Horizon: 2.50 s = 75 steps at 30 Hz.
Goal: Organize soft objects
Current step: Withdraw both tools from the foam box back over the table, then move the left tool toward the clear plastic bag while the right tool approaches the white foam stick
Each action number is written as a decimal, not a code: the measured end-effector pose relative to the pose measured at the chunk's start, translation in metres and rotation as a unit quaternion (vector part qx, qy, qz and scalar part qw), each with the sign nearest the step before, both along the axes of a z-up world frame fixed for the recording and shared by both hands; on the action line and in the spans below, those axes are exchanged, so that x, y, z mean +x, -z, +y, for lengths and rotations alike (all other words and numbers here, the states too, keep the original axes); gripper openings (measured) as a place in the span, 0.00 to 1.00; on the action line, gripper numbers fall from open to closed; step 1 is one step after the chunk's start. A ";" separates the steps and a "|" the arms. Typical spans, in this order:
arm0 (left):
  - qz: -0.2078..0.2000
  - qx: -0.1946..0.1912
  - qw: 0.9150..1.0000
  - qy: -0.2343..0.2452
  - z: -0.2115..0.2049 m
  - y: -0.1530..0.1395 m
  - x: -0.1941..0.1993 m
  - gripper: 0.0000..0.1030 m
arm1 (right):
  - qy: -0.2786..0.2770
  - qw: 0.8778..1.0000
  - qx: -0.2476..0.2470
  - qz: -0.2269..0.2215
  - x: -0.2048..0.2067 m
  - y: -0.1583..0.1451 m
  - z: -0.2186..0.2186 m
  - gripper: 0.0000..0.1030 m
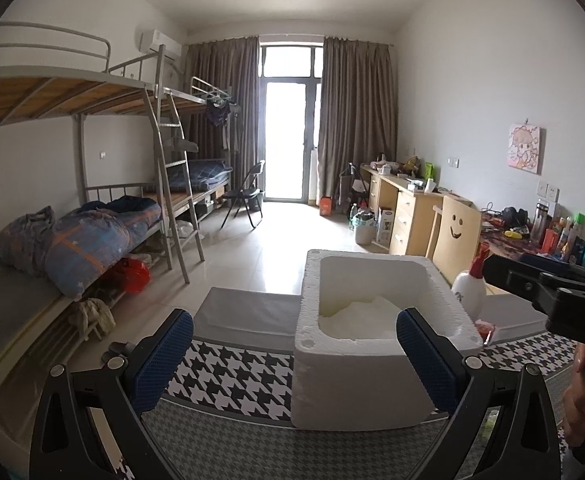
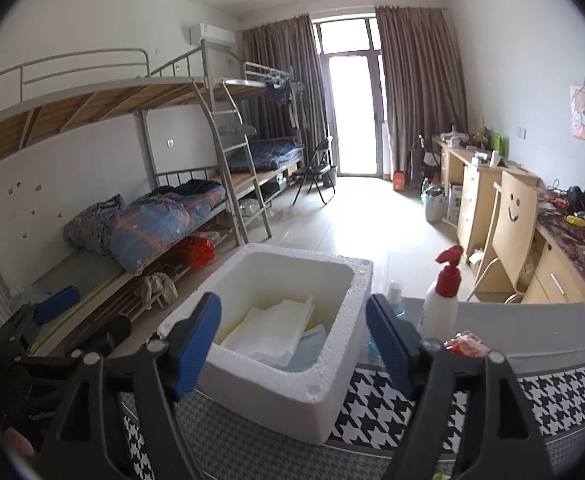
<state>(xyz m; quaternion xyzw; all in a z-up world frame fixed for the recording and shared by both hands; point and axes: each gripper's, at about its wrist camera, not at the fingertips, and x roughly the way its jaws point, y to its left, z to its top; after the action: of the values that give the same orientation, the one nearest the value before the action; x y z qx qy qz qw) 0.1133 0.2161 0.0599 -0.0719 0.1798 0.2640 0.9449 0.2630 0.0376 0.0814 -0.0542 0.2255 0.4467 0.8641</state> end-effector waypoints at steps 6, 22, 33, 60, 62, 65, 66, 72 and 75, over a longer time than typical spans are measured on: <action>-0.004 0.010 1.000 0.013 -0.014 -0.004 -0.010 0.99 | 0.014 0.999 0.023 -0.018 -0.013 -0.005 -0.019 0.92; -0.036 0.009 0.999 0.033 -0.038 -0.009 -0.041 0.99 | 0.057 0.994 0.054 -0.070 -0.048 -0.006 -0.069 0.92; -0.047 0.006 0.997 0.053 -0.051 -0.005 -0.052 0.99 | 0.061 0.994 0.050 -0.081 -0.067 0.002 -0.087 0.92; -0.074 0.003 0.988 0.138 -0.103 0.022 -0.068 0.99 | 0.103 0.989 0.060 -0.092 -0.098 0.025 -0.137 0.92; -0.072 0.002 0.987 0.146 -0.107 0.025 -0.065 0.99 | 0.112 0.988 0.055 -0.093 -0.100 0.027 -0.140 0.92; -0.069 0.000 0.985 0.158 -0.114 0.029 -0.061 0.99 | 0.121 0.988 0.055 -0.083 -0.099 0.032 -0.148 0.92; -0.068 -0.002 0.984 0.163 -0.116 0.031 -0.059 0.99 | 0.123 0.988 0.055 -0.079 -0.099 0.033 -0.151 0.92; -0.062 -0.007 0.981 0.186 -0.128 0.038 -0.051 0.99 | 0.160 0.983 0.049 -0.073 -0.097 0.041 -0.170 0.92; -0.056 -0.006 0.979 0.197 -0.137 0.042 -0.044 0.99 | 0.177 0.981 0.046 -0.069 -0.095 0.046 -0.178 0.92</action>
<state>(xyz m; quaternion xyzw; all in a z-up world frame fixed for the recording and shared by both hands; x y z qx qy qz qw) 0.0692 0.0792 0.0177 -0.0559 0.1385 0.0675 0.9865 0.1679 -0.1408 0.0355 -0.0049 0.1503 0.2920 0.9445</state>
